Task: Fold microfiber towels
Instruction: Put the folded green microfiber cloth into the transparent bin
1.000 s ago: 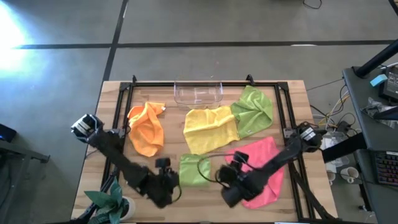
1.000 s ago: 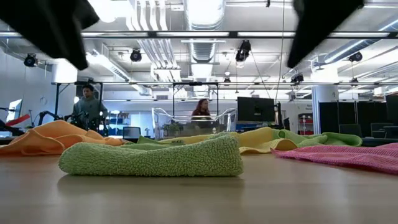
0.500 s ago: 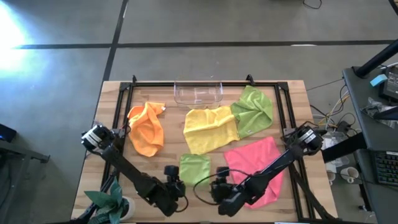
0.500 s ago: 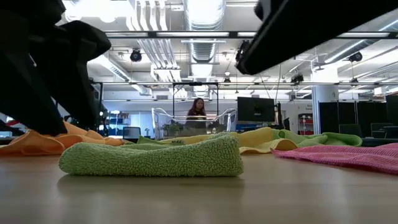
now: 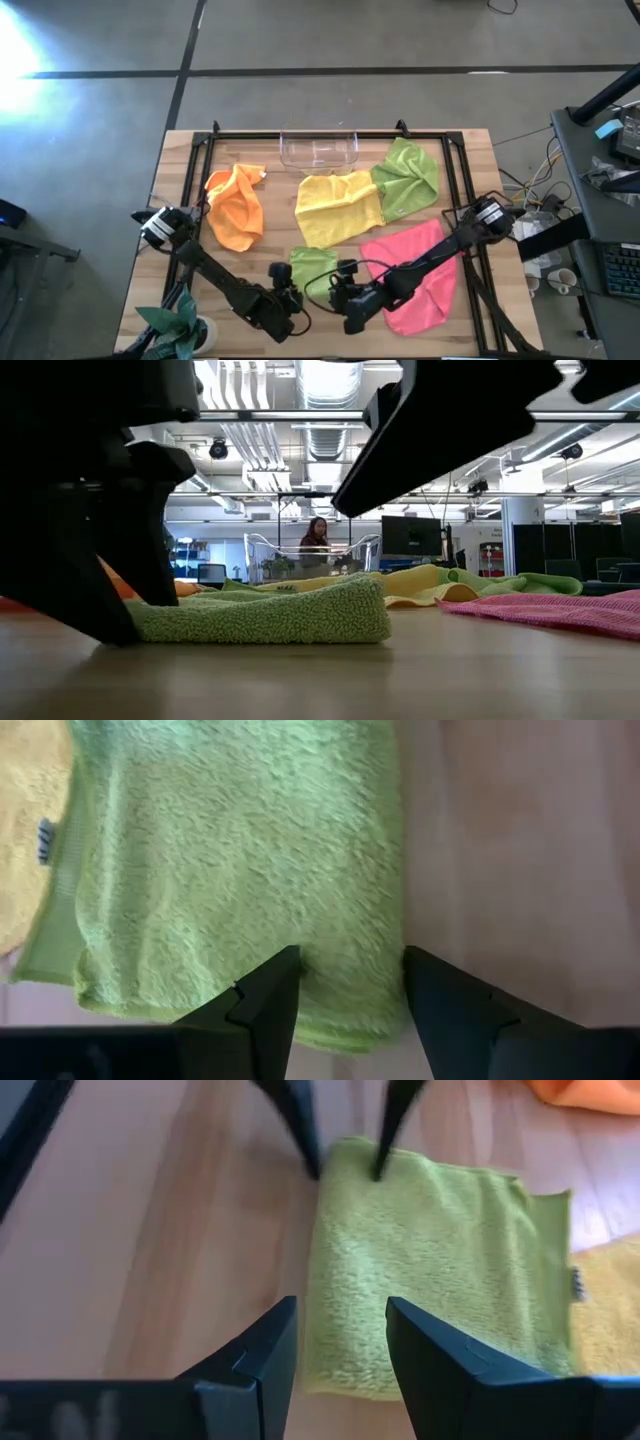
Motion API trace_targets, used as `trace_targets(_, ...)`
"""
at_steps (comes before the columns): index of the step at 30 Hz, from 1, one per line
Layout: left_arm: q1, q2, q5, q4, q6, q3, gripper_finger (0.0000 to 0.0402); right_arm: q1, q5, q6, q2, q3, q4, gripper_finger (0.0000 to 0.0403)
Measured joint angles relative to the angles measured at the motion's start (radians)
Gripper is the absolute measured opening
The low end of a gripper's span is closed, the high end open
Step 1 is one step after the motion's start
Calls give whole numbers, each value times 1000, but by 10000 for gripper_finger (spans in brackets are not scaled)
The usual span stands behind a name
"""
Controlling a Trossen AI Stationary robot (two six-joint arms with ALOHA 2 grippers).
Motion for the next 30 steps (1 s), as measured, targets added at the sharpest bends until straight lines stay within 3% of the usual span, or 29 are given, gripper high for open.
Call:
trace_targets(10, 35, 17, 4, 16, -1, 3, 152, -20, -7, -33, 0, -9, 0, 146)
trace_targets(21, 40, 20, 35, 62, 3, 2, 10, -32, -103, -49, 83, -9, 26, 146)
trace_targets(30, 42, 19, 61, 80, 4, 2, 15, -39, -77, -23, 136, 11, -22, 144)
